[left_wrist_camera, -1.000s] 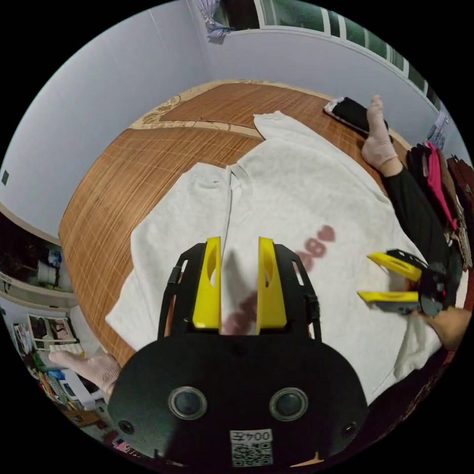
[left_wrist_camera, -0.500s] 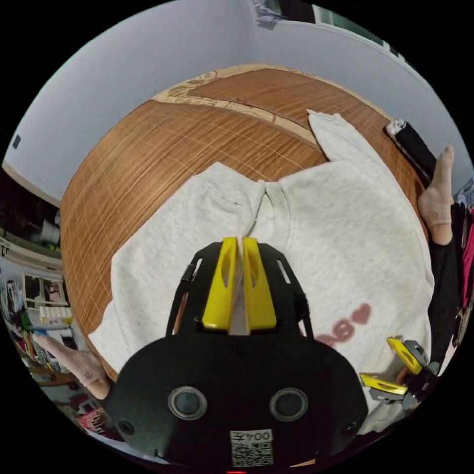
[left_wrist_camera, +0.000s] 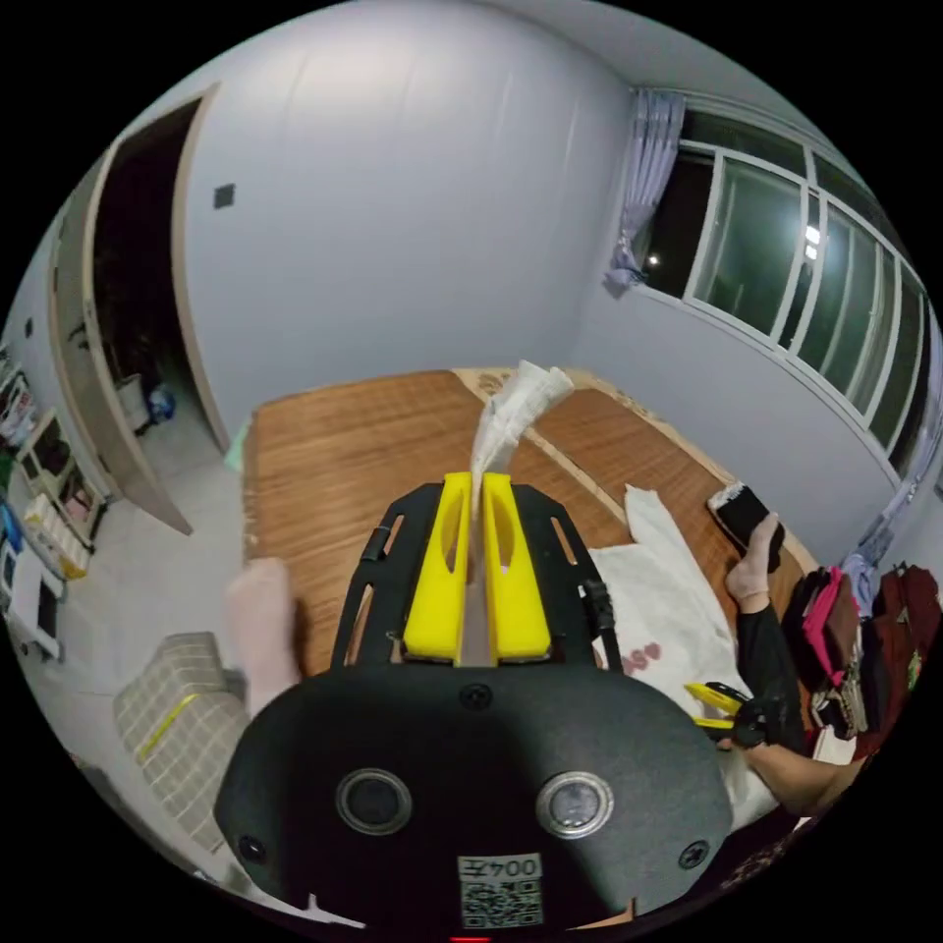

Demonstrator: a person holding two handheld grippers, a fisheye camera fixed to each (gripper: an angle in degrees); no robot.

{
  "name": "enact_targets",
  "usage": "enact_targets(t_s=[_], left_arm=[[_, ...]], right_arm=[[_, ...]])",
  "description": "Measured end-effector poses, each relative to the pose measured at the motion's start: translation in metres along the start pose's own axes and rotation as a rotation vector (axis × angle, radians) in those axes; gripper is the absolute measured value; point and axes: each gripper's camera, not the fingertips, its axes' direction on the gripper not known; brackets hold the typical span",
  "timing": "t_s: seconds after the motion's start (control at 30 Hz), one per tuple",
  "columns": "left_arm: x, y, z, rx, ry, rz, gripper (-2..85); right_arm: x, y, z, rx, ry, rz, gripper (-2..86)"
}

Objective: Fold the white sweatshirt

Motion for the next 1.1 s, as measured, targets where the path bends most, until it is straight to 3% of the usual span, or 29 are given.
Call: enact_targets(t_s=[0.17,0.3,0.4,0.47,0.6,0.7,0.83,0.97,1.1], left_arm=[[-0.154,0.043,-0.100,0.102,-0.112,-0.234,2.2],[-0.252,0.109,-0.133,0.129,-0.268,-0.445,2.6],[-0.339,0.181,-0.143,-0.002,-0.324,-0.702,3.0],[-0.373,0.239,-0.175,0.084,-0.294,-0.898,3.4],[-0.375,0.256,-0.203,0.136,-0.293,-0.933,4.7],[-0.326,0.213,-0.181,0.094,-0.151,-0.715,4.4],[-0.205,0.159,-0.084,-0.084,0.101,-0.426,3.6],[-0.128,0.160,0.014,-0.189,0.020,-0.355,4.2],[-0.121,0.184,0.079,-0.269,-0.124,-0.394,6.2]], right_arm=[[0.004,0.003,0.000,0.015,0.004,0.001,16.0],[0.006,0.004,-0.001,0.019,0.004,0.003,16.0],[0.009,0.005,-0.003,0.022,0.003,0.004,16.0],[0.011,0.006,-0.004,0.025,0.002,0.005,16.0],[0.013,0.007,-0.007,0.027,0.003,0.004,16.0],[0.015,0.007,-0.010,0.026,0.002,0.005,16.0],[0.018,0.006,-0.014,0.023,0.002,0.003,16.0],[0.022,0.007,-0.021,0.028,-0.005,0.004,16.0],[0.026,0.008,-0.026,0.027,-0.011,0.004,16.0]])
